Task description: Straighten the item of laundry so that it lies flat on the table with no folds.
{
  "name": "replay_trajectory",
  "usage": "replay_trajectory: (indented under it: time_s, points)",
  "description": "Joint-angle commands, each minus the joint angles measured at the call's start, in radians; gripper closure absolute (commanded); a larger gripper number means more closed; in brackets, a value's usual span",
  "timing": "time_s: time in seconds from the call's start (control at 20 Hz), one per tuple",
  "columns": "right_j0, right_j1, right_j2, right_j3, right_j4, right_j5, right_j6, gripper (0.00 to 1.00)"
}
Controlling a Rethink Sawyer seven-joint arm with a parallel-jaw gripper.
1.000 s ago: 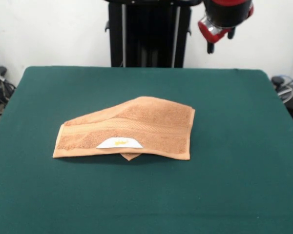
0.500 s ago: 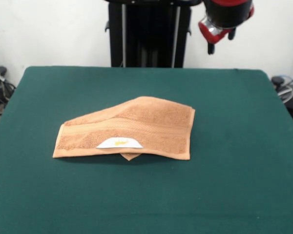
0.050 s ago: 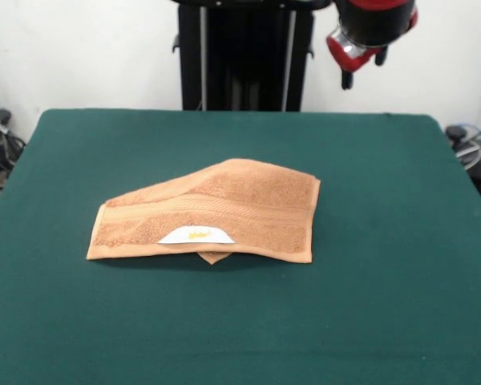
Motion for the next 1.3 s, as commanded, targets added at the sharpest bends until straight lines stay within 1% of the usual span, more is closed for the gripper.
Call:
replay_trajectory:
  time_s: [0.05,0.25,0.35,0.45,0.65,0.85,1.0,1.3]
  points:
    - [0.029,0.013,-0.062,0.038,0.017,-0.108,0.224,0.0]
    - [0.021,-0.034,-0.038,0.096,-0.003,-0.234,0.193,0.0]
    - [0.027,-0.053,-0.041,0.123,0.005,-0.255,0.209,0.0]
    - [0.039,-0.052,-0.047,0.122,0.01,-0.256,0.224,0.0]
    - [0.065,-0.005,-0.078,0.076,0.048,-0.172,0.277,0.0]
    - [0.092,0.083,-0.102,-0.016,0.061,-0.138,0.291,0.0]
    - [0.104,0.124,-0.114,-0.05,0.07,-0.167,0.284,0.0]
    - [0.105,0.127,-0.131,-0.029,0.092,-0.246,0.273,0.0]
